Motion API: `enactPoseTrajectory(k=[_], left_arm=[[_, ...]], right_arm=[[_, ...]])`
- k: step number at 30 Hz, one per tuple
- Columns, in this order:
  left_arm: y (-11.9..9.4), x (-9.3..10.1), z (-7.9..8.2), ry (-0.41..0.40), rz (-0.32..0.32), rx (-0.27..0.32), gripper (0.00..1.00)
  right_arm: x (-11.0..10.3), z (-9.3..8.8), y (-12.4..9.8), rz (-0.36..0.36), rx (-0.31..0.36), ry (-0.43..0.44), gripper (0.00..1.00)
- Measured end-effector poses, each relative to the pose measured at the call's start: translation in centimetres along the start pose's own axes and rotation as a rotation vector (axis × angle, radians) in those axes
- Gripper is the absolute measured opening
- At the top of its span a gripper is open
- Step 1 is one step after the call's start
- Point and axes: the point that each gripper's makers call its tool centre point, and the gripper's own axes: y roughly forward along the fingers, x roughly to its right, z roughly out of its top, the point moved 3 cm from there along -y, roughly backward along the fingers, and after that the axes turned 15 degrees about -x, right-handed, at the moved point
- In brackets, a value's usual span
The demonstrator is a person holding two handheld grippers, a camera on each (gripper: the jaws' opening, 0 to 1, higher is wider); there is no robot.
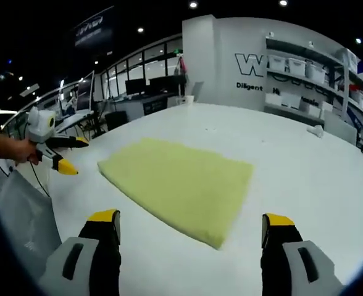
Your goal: Fold the garment on the visible template until the final outline fits inside the template.
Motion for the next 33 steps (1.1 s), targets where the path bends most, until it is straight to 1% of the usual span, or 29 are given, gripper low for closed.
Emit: enactPoseTrajectory(k=[2,7,12,15,18,20,24,28,30,32,33], left_arm=[[-0.1,0.0,-0.3,-0.003,0.007,0.000,0.97],[-0.7,0.3,-0.4,-0.009,0.026,0.014,0.99],[-1.1,1.1,-0.5,0.002,0.044,0.023,0.99],[-1.1,1.9,-0.3,0.046,0.048,0.020,0.99],[-1.1,2.5,-0.1,0.069,0.042,0.022,0.99],[-1.1,2.7,0.0,0.088,0.042,0.021,0.99],[-1.0,2.6,0.1,0.076,0.036,0.029,0.99],[-1.3,2.6,-0.1,0.066,0.027,0.038,0.99],[-1.5,2.7,-0.3,0.077,0.026,0.033,0.99],[-1.7,2.5,-0.6,0.087,0.037,0.035,0.99],[-1.8,2.4,-0.8,0.079,0.039,0.035,0.99]], right_arm=[[-0.4,-0.1,-0.2,0.001,0.007,0.000,0.99],[-1.4,-0.9,-0.6,-0.004,-0.003,-0.017,0.99],[-2.1,-1.4,-0.8,0.000,-0.012,-0.021,0.99],[-2.2,-1.3,-0.9,0.007,-0.016,-0.024,0.99],[-1.9,-0.8,-1.4,-0.005,-0.007,-0.033,0.99],[-1.5,-0.4,-1.7,-0.011,0.013,-0.020,0.99],[-1.3,-0.4,-1.8,-0.032,0.014,-0.035,0.99],[-1.5,-0.2,-2.2,-0.048,0.038,-0.033,0.99],[-1.6,-0.5,-2.2,-0.052,0.043,-0.024,0.99],[-1.9,-1.0,-2.1,-0.058,0.032,-0.033,0.99],[-2.0,-1.4,-2.1,-0.062,0.023,-0.040,0.99]])
